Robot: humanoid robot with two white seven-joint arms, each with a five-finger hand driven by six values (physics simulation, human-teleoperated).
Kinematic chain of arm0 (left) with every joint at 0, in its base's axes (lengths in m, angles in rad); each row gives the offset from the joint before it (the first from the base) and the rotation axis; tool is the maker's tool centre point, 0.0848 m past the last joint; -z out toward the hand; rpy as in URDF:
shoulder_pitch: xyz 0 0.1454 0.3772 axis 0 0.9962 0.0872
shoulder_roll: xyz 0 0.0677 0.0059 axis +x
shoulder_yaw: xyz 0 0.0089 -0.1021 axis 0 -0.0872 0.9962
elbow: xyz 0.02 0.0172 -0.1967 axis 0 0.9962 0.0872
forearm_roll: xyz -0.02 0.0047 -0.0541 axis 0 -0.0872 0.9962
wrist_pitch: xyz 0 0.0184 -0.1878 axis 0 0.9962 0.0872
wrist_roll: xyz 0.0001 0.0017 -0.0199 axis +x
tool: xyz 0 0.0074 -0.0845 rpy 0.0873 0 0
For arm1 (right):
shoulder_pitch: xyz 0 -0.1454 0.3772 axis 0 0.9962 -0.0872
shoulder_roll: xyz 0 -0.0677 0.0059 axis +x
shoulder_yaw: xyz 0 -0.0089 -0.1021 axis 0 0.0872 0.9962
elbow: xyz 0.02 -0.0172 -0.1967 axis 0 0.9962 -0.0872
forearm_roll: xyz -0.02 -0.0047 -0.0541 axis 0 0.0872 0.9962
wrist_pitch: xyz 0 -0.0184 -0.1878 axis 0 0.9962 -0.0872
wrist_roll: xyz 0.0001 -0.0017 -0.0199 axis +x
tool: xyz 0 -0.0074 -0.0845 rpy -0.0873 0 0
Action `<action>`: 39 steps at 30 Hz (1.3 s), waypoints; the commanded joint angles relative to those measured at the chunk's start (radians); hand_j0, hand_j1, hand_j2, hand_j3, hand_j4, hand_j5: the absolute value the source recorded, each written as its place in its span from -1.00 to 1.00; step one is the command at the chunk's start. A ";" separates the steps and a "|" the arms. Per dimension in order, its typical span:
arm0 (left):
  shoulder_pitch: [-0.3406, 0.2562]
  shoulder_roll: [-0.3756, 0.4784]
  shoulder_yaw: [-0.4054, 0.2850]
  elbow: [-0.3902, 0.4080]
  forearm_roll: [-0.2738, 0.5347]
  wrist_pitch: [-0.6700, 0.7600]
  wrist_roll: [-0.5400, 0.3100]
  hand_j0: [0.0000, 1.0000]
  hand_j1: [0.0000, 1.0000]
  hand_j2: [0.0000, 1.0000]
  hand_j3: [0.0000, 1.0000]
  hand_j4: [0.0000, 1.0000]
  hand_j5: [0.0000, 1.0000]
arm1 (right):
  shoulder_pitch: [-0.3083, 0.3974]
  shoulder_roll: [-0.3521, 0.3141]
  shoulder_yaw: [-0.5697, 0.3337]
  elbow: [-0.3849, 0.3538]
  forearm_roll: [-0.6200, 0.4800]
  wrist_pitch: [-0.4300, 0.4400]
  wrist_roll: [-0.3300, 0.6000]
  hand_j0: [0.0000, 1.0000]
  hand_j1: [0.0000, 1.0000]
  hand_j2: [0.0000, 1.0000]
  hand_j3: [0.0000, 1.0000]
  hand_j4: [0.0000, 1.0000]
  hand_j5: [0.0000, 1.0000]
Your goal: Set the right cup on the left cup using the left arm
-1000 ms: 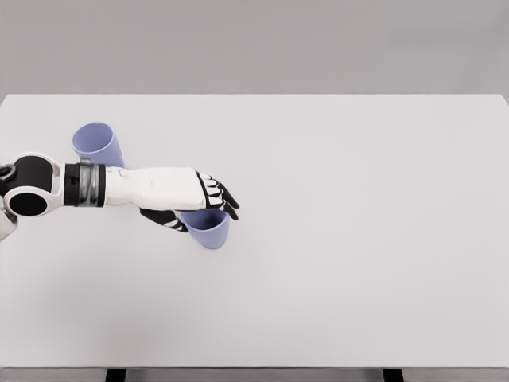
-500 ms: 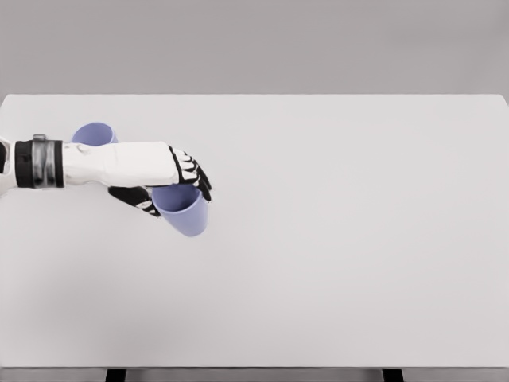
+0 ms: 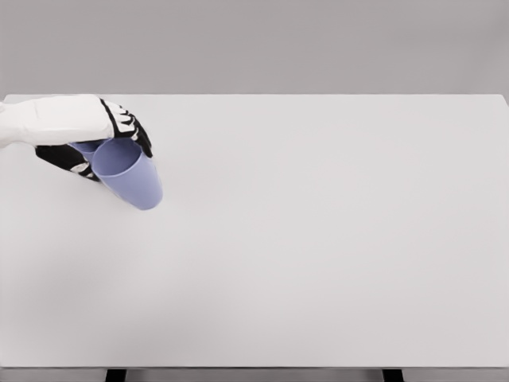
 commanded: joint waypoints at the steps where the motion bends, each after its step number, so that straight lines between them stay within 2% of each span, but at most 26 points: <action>1: 0.000 0.023 0.002 0.012 0.021 0.003 0.000 0.16 0.16 0.16 0.16 0.16 0.16 | 0.000 0.000 0.000 0.000 0.000 0.000 0.000 1.00 1.00 1.00 1.00 1.00 1.00; 6: -0.009 0.023 0.002 0.026 0.021 0.003 -0.002 0.16 0.16 0.16 0.16 0.16 0.16 | 0.000 0.000 0.000 0.000 0.000 0.000 0.000 1.00 1.00 1.00 1.00 1.00 1.00; 9: -0.015 0.020 0.002 0.061 0.018 0.003 -0.002 0.16 0.16 0.16 0.16 0.16 0.16 | 0.000 0.000 0.000 0.000 0.000 0.000 0.000 1.00 1.00 1.00 1.00 1.00 1.00; 18: -0.067 0.006 0.000 0.147 -0.015 0.003 -0.006 0.16 0.16 0.16 0.16 0.16 0.16 | 0.000 0.000 0.000 0.000 -0.001 0.000 0.000 1.00 1.00 1.00 1.00 1.00 1.00; 23: -0.087 -0.029 -0.003 0.197 -0.049 0.003 -0.014 0.16 0.16 0.16 0.16 0.16 0.16 | 0.000 0.000 0.000 0.000 0.000 0.000 0.000 1.00 1.00 1.00 1.00 1.00 1.00; 27: -0.127 -0.046 -0.015 0.231 -0.048 0.003 -0.039 0.17 0.17 0.17 0.17 0.17 0.17 | 0.000 0.000 0.000 0.000 0.000 0.000 0.000 1.00 1.00 1.00 1.00 1.00 1.00; 39: -0.175 -0.115 -0.032 0.409 -0.048 0.003 -0.063 0.20 0.20 0.20 0.20 0.20 0.20 | 0.000 0.000 0.000 0.000 0.000 0.000 0.000 1.00 1.00 1.00 1.00 1.00 1.00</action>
